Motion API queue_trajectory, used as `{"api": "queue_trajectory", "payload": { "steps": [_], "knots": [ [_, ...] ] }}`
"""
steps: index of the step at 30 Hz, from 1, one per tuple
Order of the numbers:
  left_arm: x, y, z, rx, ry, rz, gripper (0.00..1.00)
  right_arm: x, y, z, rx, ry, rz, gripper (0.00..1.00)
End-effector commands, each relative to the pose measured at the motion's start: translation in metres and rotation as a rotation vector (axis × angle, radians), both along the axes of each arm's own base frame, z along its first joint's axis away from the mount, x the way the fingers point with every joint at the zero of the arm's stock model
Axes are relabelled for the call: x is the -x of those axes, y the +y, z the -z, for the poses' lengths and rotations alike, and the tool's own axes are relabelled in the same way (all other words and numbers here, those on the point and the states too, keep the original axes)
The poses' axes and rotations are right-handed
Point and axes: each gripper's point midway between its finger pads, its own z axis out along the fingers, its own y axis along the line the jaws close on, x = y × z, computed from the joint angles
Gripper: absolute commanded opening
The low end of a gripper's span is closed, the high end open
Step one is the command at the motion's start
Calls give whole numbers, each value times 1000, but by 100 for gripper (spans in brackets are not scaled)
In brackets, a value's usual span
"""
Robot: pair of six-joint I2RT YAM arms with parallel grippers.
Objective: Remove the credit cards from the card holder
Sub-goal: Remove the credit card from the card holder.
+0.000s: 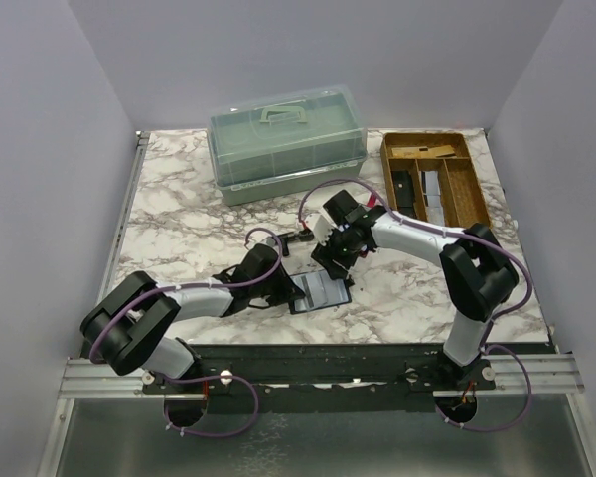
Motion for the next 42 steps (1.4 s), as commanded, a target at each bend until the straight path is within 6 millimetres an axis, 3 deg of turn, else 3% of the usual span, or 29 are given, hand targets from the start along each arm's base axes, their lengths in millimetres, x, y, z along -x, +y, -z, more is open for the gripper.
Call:
{"api": "queue_trajectory", "payload": {
  "steps": [1,6,8,10,13,20,28,42],
  "knots": [
    [-1,14,26,-111,21,-38,0,1,6,-30,-140,22,5,64],
    [3,16,42,-130,54,-34,0,32,28,-71,-418,229,-66,64],
    [3,16,45,-130,56,-38,0,47,35,-76,-495,352,-75,64],
    [2,17,46,-131,55,-46,0,56,37,-71,-531,477,-51,64],
    [2,17,46,-127,56,-56,0,54,28,-58,-547,598,50,63],
    [3,20,50,-112,59,-79,0,45,3,-50,-574,521,230,65],
    [5,16,50,-86,65,-81,0,56,10,-40,-617,680,247,64],
    [6,11,48,-75,64,-75,0,43,10,-16,-559,672,372,59]
  ]
}}
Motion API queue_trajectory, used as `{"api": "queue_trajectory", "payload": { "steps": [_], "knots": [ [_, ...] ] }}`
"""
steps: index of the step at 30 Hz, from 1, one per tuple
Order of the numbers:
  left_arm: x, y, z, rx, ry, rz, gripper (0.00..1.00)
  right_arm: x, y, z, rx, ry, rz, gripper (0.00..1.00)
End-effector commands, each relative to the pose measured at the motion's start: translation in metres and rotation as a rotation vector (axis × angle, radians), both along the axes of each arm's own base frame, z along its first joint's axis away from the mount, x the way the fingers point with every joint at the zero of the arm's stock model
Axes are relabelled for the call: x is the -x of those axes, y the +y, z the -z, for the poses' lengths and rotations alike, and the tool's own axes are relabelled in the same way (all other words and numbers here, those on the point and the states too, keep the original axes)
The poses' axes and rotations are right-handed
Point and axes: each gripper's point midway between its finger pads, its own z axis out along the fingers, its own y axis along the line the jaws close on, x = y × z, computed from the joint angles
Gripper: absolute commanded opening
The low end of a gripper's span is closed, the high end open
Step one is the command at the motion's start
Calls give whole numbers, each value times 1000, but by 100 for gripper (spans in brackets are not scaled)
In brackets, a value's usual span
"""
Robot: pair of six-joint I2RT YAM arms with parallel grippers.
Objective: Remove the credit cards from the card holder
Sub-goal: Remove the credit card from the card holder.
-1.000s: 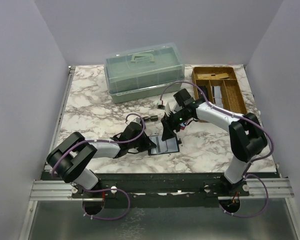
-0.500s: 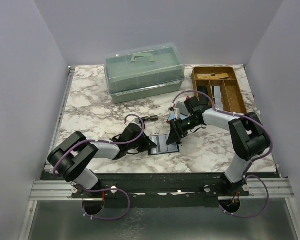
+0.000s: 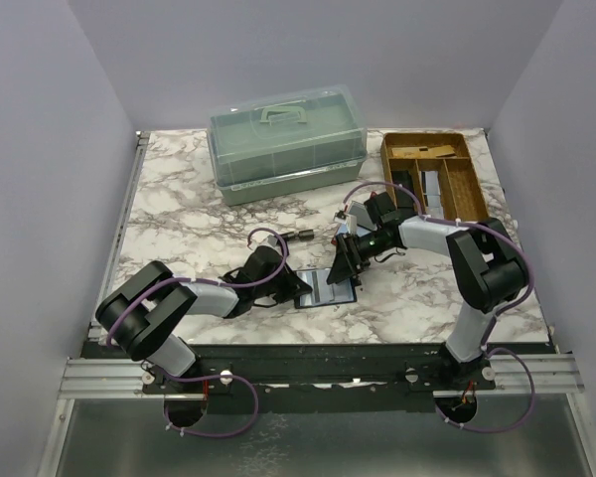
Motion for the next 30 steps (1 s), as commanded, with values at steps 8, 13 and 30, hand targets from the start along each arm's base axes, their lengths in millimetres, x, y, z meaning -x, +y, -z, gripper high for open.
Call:
{"api": "queue_trajectory", "payload": {
  "steps": [8,13,30],
  "knots": [
    [22,28,45,-163,97,-24,0,1,1,24,39,79,43,57],
    [22,28,42,-154,92,-26,0,6,4,30,17,135,32,51],
    [29,40,43,-151,92,-56,0,-1,-2,33,-6,116,8,17]
  ]
}}
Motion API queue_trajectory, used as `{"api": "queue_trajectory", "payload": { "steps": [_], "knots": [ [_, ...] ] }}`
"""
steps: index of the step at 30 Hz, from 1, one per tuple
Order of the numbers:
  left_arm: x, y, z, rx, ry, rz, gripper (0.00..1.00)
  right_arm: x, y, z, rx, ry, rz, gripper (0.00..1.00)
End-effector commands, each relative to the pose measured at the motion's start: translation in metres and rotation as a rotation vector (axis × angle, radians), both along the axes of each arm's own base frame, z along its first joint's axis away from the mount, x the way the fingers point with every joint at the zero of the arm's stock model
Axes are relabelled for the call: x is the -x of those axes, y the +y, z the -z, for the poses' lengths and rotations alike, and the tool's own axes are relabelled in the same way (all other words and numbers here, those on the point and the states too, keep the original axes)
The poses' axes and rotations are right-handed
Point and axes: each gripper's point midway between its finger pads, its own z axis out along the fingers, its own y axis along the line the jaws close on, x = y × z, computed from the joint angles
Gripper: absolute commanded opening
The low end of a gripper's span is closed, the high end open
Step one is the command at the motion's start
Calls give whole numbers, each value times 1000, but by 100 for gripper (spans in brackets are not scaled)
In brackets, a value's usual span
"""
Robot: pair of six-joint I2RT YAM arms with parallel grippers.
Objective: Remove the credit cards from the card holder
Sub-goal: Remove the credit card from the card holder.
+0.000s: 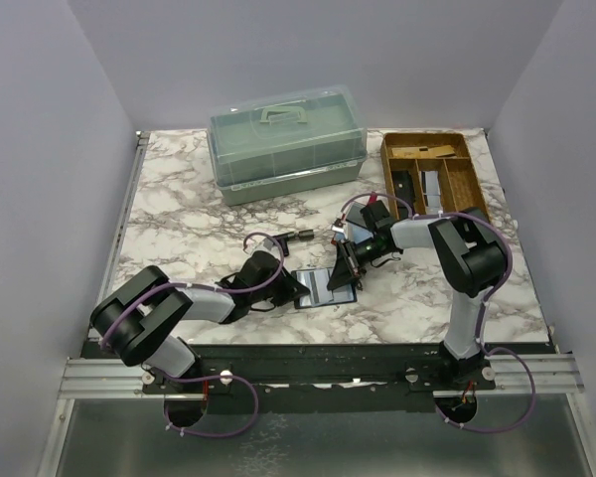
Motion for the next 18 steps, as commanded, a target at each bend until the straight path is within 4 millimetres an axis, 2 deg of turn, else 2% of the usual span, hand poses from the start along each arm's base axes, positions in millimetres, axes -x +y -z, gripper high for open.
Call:
{"api": "queue_trajectory", "payload": {
  "steps": [1,14,16,18],
  "knots": [
    [25,35,43,-159,105,-29,0,-8,-7,4,25,-64,0,17],
    [26,48,51,-171,116,-50,0,-17,-20,-12,-24,-84,23,17],
    [25,47,48,-163,108,-48,0,-15,-19,-11,-38,-67,19,21],
    [24,46,46,-157,104,-41,0,-15,-19,-10,-41,-67,18,30]
  ]
}}
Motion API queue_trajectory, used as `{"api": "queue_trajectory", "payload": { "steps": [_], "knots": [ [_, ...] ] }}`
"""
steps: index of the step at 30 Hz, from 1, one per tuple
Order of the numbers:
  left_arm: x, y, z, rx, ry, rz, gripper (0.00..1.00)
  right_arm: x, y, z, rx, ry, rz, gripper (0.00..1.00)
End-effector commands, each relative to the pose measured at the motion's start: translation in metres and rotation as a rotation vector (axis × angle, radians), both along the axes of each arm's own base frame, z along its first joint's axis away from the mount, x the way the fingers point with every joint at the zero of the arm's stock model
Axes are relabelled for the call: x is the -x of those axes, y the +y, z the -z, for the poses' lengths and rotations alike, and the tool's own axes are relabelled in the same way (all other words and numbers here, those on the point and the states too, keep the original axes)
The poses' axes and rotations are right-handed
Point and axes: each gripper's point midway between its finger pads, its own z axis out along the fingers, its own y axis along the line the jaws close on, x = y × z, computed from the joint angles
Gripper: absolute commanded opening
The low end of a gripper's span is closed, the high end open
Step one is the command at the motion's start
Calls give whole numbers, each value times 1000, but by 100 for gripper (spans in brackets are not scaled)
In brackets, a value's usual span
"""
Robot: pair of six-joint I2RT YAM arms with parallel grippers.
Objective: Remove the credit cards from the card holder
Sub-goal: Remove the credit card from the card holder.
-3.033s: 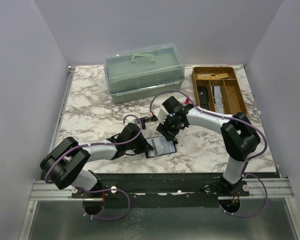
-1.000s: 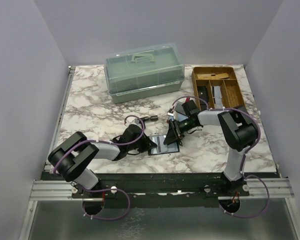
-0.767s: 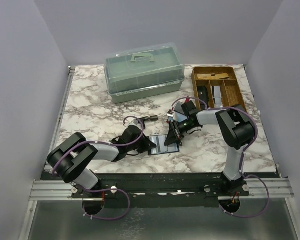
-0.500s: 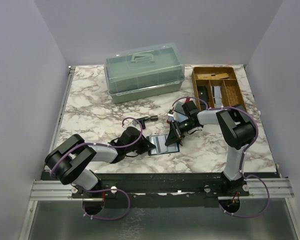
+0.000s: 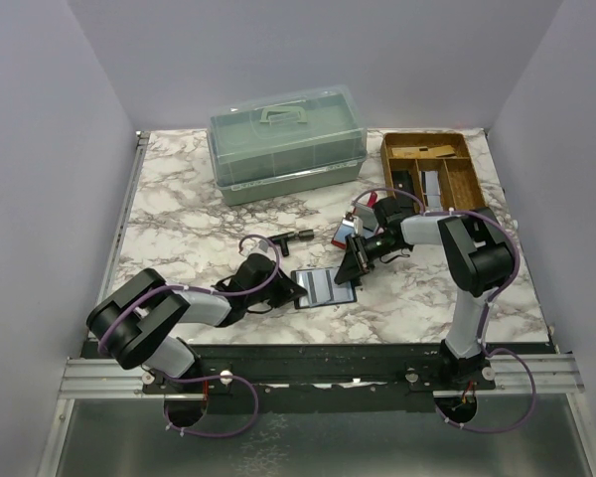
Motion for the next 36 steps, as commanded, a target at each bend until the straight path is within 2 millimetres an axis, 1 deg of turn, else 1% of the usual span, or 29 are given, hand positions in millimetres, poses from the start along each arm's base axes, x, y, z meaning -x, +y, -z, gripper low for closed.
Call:
{"api": "queue_trajectory", "payload": {
  "steps": [1,6,10,14,17,19,22,26,32,36],
  "knots": [
    [23,35,45,-174,110,-9,0,-1,2,-7,-33,-18,-12,33],
    [21,29,45,-162,114,7,0,3,14,-12,-52,-28,-45,40],
    [20,23,43,-148,110,26,0,8,21,-7,-36,-22,-66,42],
    [19,19,40,-137,103,39,0,9,25,0,-36,12,-69,41],
    [21,17,40,-136,106,46,0,10,25,5,-22,26,-60,40],
    [22,15,42,-137,108,54,0,11,25,9,-13,36,-52,37],
    [23,14,42,-133,109,56,0,11,25,12,-14,48,-52,28],
    [23,19,42,-138,104,35,0,11,24,8,-20,28,-61,21],
    [25,33,44,-135,110,-5,0,2,11,1,-50,17,-42,20],
    [23,36,39,-118,95,-11,0,2,10,-2,-66,17,-45,21]
  ]
}}
